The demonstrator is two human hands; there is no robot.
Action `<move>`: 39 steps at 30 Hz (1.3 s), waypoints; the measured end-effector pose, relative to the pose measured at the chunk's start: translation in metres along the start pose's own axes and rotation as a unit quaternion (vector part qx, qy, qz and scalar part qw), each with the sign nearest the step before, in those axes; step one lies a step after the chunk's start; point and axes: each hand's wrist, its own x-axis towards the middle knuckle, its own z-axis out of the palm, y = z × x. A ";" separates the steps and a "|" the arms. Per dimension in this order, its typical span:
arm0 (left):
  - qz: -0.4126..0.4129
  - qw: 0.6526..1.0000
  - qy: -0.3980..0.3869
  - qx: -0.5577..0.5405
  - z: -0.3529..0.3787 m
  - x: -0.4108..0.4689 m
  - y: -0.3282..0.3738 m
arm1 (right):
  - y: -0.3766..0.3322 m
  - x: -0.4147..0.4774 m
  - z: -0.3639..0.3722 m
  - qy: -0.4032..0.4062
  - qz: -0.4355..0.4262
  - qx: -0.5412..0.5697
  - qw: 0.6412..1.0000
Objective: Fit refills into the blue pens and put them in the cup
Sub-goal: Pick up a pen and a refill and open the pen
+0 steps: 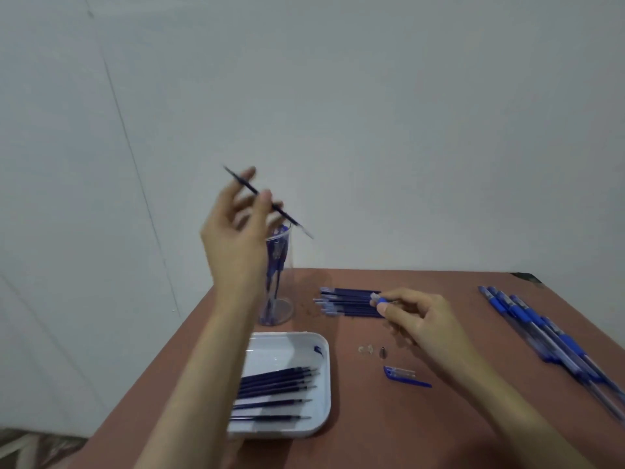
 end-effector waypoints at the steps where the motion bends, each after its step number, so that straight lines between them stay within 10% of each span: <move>1: 0.063 0.997 0.001 0.054 -0.003 0.015 0.010 | 0.000 0.000 0.000 -0.004 0.001 -0.004 1.000; 6: 0.160 0.944 -0.036 0.287 -0.007 0.060 0.020 | 0.002 -0.003 0.002 -0.008 0.000 -0.028 1.000; 14: 0.215 0.918 -0.093 0.319 0.002 0.058 0.007 | -0.002 -0.002 0.003 -0.002 0.001 -0.035 0.999; 20: 0.358 0.792 -0.314 0.381 0.049 0.036 -0.021 | 0.000 0.002 -0.003 0.038 0.003 -0.030 0.999; 25: 0.202 0.684 -0.473 0.518 0.064 0.029 -0.080 | 0.014 0.010 -0.013 0.139 0.021 -0.081 0.987; 39: -0.010 0.685 -0.500 0.529 0.062 0.021 -0.165 | 0.023 0.013 -0.017 0.143 0.003 -0.166 0.976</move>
